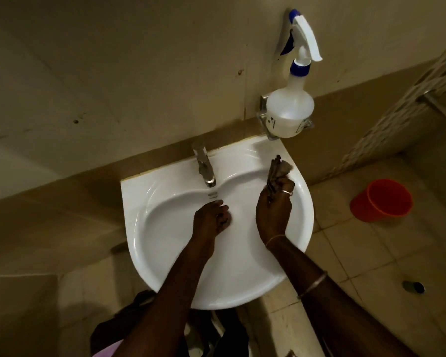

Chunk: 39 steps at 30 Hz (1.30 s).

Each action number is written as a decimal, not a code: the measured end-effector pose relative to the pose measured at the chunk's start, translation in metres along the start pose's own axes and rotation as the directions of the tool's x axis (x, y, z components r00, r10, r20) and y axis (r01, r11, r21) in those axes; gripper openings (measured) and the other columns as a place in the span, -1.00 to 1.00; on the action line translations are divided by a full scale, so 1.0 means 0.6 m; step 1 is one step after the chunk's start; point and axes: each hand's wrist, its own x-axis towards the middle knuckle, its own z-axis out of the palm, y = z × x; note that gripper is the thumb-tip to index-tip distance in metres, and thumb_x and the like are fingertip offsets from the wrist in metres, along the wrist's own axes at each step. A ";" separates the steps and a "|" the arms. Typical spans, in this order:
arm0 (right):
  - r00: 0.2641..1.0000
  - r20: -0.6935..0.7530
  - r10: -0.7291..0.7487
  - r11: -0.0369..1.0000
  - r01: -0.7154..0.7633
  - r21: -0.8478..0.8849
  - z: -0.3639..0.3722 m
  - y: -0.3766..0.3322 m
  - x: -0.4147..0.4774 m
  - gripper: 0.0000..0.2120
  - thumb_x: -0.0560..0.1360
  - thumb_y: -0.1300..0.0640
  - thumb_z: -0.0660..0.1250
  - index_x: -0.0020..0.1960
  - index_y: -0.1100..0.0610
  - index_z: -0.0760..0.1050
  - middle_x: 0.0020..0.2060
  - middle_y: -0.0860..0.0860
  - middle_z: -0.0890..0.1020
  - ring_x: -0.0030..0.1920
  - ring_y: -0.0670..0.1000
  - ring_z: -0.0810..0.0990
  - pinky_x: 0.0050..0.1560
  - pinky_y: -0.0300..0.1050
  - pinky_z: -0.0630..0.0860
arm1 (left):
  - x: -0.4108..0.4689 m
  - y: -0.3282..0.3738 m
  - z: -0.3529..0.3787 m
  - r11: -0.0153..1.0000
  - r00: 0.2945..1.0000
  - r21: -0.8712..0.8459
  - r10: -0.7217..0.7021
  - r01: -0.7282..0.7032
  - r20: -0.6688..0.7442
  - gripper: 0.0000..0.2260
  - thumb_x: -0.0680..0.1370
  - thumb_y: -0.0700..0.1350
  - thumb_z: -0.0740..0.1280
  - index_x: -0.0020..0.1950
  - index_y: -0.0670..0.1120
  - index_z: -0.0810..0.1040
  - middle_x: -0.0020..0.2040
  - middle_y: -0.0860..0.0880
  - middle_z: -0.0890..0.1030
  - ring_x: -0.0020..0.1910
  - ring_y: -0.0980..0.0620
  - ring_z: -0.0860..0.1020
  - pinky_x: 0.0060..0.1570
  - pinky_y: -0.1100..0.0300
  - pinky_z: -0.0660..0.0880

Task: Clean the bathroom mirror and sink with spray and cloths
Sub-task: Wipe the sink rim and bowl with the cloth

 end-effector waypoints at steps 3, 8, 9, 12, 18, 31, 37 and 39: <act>0.985 0.054 -0.161 0.943 0.170 -0.286 0.055 0.051 0.035 -0.43 0.68 0.25 0.10 0.63 -0.10 0.13 0.65 -0.01 0.10 0.67 0.11 -0.10 0.64 0.20 -0.04 | 0.006 -0.008 -0.033 1.000 0.998 -0.013 0.019 -0.019 -0.055 -0.79 0.68 -0.10 0.28 0.23 -0.10 0.63 0.15 -0.12 0.71 0.17 -0.10 0.66 0.12 0.05 0.58; 0.988 0.145 -0.060 0.961 0.097 -0.260 0.159 0.081 0.003 -0.44 0.71 0.10 0.03 0.68 0.01 -0.04 0.65 0.15 -0.22 0.63 0.22 -0.32 0.62 0.11 -0.25 | 0.012 -0.003 -0.089 0.998 0.991 -0.017 0.061 -0.064 -0.123 -0.76 0.69 -0.11 0.22 0.28 -0.13 0.60 0.18 -0.14 0.70 0.18 -0.12 0.66 0.27 -0.07 0.56; 0.989 0.141 -0.035 0.977 0.063 -0.201 0.176 0.072 -0.003 -0.44 0.72 0.10 0.06 0.68 0.02 -0.03 0.65 0.15 -0.23 0.63 0.21 -0.32 0.62 0.01 -0.29 | 0.011 -0.001 -0.099 0.997 0.987 -0.012 0.078 -0.081 -0.137 -0.75 0.70 -0.11 0.22 0.28 -0.13 0.60 0.17 -0.13 0.70 0.17 -0.11 0.66 0.27 -0.06 0.56; 0.991 0.136 -0.005 0.991 0.022 -0.129 0.215 0.044 -0.026 -0.41 0.70 0.20 0.11 0.67 0.05 -0.01 0.65 0.20 -0.19 0.64 0.24 -0.27 0.54 -0.27 -0.39 | 0.010 0.004 -0.127 0.990 0.976 0.008 0.137 -0.138 -0.171 -0.76 0.71 -0.10 0.22 0.29 -0.11 0.59 0.17 -0.11 0.70 0.17 -0.09 0.67 0.26 -0.05 0.57; 0.984 0.159 0.085 0.996 -0.085 -0.005 0.257 0.015 -0.095 -0.33 0.69 0.21 0.17 0.67 0.18 -0.11 0.66 0.13 -0.16 0.64 0.04 -0.29 0.60 -0.24 -0.27 | 0.004 0.000 -0.162 0.970 0.931 0.007 0.237 -0.245 -0.279 -0.74 0.72 -0.12 0.22 0.39 -0.10 0.53 0.23 -0.07 0.66 0.20 -0.08 0.65 0.27 -0.05 0.57; 0.783 0.619 -0.058 0.994 0.103 -0.037 0.320 -0.036 -0.227 -0.41 0.64 0.30 0.17 0.61 -0.04 0.22 0.65 0.01 -0.15 0.60 0.02 -0.36 0.46 -0.36 -0.45 | -0.035 0.005 -0.225 0.942 0.858 0.074 0.328 -0.326 -0.396 -0.80 0.69 -0.07 0.27 0.23 -0.03 0.65 0.12 -0.02 0.69 0.12 0.01 0.65 0.16 0.12 0.57; 0.630 0.760 -0.156 0.982 0.179 0.054 0.331 -0.042 -0.267 -0.50 0.67 0.20 0.13 0.57 -0.10 0.31 0.67 0.01 -0.10 0.64 0.02 -0.29 0.60 -0.12 -0.18 | -0.064 0.000 -0.261 0.928 0.804 0.131 0.368 -0.349 -0.468 -0.77 0.70 -0.09 0.25 0.24 -0.11 0.65 0.02 0.02 0.69 0.00 0.10 0.63 -0.11 0.32 0.51; 0.576 0.787 -0.220 0.964 0.250 0.087 0.319 -0.021 -0.268 -0.48 0.67 0.21 0.14 0.61 -0.04 0.26 0.66 0.05 -0.05 0.65 0.00 -0.25 0.65 0.05 -0.12 | -0.070 -0.010 -0.267 0.916 0.780 0.204 0.402 -0.346 -0.479 -0.78 0.70 -0.10 0.25 0.19 -0.11 0.68 0.00 -0.01 0.70 0.01 0.06 0.64 -0.13 0.36 0.49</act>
